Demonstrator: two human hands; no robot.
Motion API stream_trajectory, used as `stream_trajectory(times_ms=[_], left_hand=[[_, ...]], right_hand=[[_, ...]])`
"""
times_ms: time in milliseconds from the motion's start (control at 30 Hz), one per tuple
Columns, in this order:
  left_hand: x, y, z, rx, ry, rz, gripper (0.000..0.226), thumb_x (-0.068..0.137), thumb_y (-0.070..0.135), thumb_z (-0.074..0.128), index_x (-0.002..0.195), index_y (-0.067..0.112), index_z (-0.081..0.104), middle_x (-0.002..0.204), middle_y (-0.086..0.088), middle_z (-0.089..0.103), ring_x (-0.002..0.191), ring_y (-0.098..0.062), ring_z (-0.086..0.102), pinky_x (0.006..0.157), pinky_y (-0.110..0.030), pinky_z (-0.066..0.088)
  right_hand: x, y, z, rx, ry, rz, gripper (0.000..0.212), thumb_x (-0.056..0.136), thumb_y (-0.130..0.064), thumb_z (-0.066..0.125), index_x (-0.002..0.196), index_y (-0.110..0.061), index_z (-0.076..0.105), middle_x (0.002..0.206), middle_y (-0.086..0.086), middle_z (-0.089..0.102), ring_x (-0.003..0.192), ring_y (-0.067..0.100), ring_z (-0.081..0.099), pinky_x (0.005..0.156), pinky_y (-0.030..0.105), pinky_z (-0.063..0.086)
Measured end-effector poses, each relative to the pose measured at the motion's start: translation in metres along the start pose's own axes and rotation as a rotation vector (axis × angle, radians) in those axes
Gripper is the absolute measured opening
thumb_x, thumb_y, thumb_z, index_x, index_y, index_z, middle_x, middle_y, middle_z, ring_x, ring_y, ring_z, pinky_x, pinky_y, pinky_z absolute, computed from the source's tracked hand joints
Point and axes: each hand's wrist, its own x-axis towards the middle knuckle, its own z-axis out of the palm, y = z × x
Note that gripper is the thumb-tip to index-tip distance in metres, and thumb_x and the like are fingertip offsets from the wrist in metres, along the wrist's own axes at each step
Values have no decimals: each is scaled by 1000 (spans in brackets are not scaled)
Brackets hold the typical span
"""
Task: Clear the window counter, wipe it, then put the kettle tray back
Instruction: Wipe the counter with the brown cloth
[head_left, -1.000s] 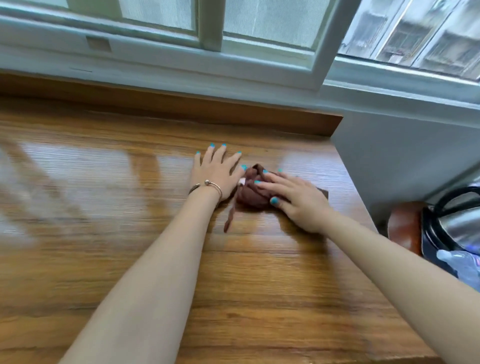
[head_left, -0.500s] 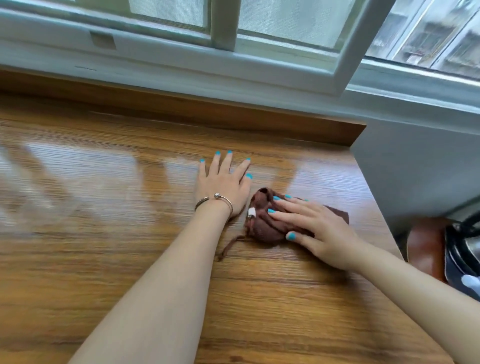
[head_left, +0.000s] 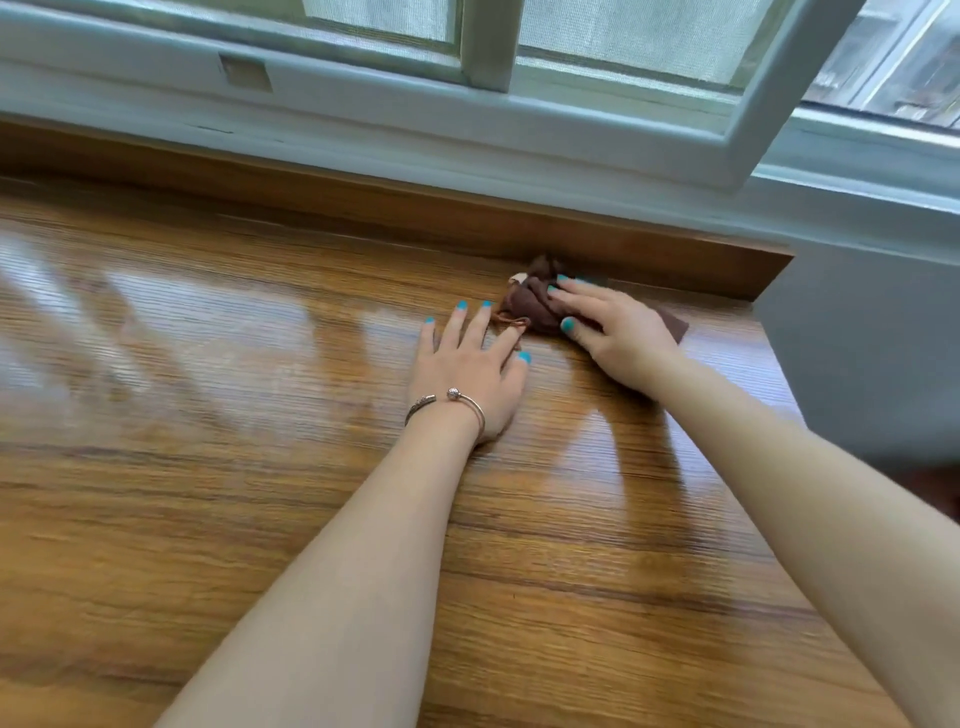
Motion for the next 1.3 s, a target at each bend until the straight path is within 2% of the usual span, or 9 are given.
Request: stream_trajectory(times_ms=[100,200,333,433,533,700,867,1133,1300], left_hand=[[-1,3,-2,18,-5,-3,54,99,48,15,150,32,24,162,6,-1,148,-18,-6,119,-47,-1],[-2,5,-3,14,-10,-7,57,97,50,17,151,30,24,162,7,-1,148,-18,-6,118,-48,-1],[-3,4,-2,20,-38,0,69,90,70,16,150,37,21,162,6,-2,148,-20,-7,118,-49,-2],[-2,3,-2,1,-48,7,72,85,77,15,149,46,6,162,5,-3,148,-21,-9,117,-50,-4],[-1,1,0,-2,-49,23,78,80,83,13,149,47,3,162,5,-4,148,-22,-10,117,-51,-4],[-2,-1,-1,8,-43,21,84,78,85,14,150,42,9,162,5,-5,147,-22,-13,117,-51,-4],[-4,0,0,-13,-31,49,92,70,91,14,150,44,7,162,4,-5,148,-23,-11,117,-52,-4],[-3,1,-3,7,-45,64,90,72,90,10,150,46,0,161,2,-10,147,-23,-15,116,-53,-4],[-1,-4,-4,-5,-58,47,88,73,90,11,149,48,0,162,4,-8,147,-21,-14,117,-51,-4]], right_hand=[[-40,-5,-2,32,8,-102,38,97,-23,58,135,-27,57,145,-10,47,135,4,39,108,11,18],[-49,4,-3,82,-13,-158,39,94,-15,62,132,-24,60,141,-7,51,134,9,43,113,25,27],[-7,14,-2,55,-8,-66,41,95,-12,59,134,-24,58,145,-4,50,137,17,42,114,27,26],[24,14,-1,21,48,44,40,97,-18,56,136,-27,56,148,-8,46,138,15,40,115,29,26],[25,8,2,15,46,116,40,99,-20,53,137,-29,54,150,-10,43,140,14,36,115,29,23],[-33,-13,8,46,78,148,42,96,-19,57,137,-27,55,148,-6,45,140,15,37,116,38,28],[-104,-22,1,18,44,136,48,95,-19,59,141,-30,48,147,-14,41,140,10,34,115,37,28],[-8,48,-18,-100,29,283,44,101,-24,46,145,-33,42,155,-11,34,144,16,29,117,37,24],[-14,54,-16,-83,8,255,44,102,-26,46,144,-39,42,156,-13,31,147,16,21,120,42,16]])
